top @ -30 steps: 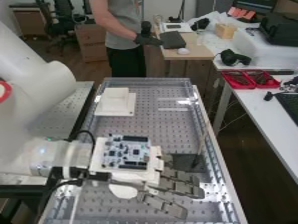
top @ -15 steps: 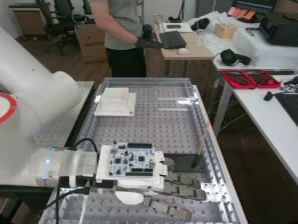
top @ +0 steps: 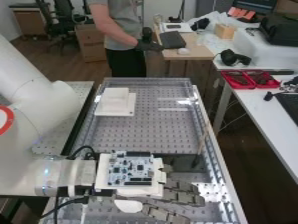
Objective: Grab the paper clip and place it in the clear container
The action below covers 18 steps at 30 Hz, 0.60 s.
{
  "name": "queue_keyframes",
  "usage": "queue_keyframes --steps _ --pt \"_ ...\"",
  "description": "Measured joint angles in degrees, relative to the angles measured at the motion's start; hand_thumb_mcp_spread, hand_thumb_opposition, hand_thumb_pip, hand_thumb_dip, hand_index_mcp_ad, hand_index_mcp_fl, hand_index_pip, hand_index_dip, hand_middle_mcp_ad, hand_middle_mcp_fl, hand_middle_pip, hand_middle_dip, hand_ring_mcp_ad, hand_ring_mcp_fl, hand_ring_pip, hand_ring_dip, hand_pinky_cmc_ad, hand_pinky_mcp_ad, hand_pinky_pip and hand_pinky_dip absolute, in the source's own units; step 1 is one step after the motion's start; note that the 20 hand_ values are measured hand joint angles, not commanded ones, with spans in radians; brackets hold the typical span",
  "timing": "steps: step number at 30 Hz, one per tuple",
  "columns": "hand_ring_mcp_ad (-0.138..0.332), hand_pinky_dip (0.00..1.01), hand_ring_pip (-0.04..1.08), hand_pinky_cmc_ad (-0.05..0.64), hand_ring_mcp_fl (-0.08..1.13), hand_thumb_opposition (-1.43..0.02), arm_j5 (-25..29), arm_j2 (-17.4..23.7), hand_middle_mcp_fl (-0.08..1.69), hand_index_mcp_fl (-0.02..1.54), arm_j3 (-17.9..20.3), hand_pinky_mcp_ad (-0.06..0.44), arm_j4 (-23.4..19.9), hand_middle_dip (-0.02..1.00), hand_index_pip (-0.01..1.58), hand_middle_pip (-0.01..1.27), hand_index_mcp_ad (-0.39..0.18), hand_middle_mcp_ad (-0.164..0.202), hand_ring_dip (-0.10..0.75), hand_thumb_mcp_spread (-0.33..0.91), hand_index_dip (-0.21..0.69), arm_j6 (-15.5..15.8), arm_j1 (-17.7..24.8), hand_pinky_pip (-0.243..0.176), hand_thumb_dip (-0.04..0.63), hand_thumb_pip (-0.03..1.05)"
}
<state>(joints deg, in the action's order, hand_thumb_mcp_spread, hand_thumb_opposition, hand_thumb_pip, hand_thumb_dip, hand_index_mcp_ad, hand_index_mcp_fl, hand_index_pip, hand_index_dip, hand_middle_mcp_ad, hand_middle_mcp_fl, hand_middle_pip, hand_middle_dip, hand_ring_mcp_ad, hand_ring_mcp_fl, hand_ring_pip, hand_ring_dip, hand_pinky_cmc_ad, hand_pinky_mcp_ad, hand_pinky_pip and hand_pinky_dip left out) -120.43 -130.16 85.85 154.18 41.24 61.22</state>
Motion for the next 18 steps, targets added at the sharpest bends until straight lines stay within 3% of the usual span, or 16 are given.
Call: queue_keyframes --steps 18 --pt "0.087 0.19 0.09 0.33 0.03 -0.85 -2.54 -1.49 0.21 0.42 -1.62 0.265 0.19 0.19 1.45 0.13 -0.173 0.077 0.079 0.55 0.113 0.0 -0.97 0.037 0.239 0.5"
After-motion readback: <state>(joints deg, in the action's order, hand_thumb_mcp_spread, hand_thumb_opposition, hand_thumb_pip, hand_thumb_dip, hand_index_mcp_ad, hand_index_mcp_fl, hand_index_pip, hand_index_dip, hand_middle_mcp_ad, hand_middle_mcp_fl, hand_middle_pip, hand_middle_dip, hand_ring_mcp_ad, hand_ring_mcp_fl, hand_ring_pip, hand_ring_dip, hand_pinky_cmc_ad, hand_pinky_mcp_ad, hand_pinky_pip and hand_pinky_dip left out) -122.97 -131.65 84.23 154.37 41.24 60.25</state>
